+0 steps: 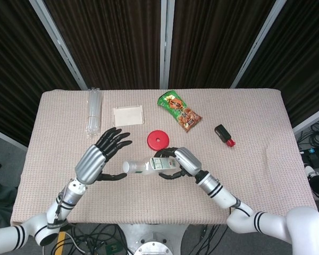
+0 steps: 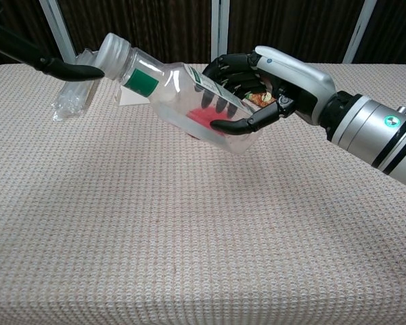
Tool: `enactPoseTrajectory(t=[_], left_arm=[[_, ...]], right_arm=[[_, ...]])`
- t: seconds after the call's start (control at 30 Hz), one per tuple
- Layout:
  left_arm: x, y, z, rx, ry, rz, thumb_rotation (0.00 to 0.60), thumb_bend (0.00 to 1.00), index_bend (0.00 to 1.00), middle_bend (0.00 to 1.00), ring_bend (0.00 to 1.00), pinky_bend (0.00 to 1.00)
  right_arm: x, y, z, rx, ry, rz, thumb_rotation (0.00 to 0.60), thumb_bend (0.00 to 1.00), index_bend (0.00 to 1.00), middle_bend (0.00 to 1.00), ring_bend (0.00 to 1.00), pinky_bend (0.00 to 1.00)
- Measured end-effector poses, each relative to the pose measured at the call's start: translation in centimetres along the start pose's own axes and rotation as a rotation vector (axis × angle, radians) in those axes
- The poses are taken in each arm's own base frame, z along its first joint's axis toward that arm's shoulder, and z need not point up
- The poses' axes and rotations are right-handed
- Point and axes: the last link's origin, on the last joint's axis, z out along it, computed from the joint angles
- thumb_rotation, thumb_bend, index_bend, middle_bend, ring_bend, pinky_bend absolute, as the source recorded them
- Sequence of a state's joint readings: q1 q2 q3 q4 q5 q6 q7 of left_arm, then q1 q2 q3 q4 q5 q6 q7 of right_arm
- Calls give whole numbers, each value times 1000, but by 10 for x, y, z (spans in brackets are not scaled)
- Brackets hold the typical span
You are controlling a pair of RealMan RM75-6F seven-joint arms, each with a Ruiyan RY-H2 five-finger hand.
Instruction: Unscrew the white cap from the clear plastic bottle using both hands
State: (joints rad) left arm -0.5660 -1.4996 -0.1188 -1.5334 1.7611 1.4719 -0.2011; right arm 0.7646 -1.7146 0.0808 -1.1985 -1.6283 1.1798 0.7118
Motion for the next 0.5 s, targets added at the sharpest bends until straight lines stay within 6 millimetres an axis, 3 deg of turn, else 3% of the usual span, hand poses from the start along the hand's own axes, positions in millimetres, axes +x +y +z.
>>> enactPoseTrajectory(t=[0.5], left_arm=[[2, 5, 2, -20, 3, 1, 600, 0, 163, 88, 0, 0]], right_arm=[[-1, 2, 4, -10, -5, -14, 600, 406, 579, 538, 419, 487]])
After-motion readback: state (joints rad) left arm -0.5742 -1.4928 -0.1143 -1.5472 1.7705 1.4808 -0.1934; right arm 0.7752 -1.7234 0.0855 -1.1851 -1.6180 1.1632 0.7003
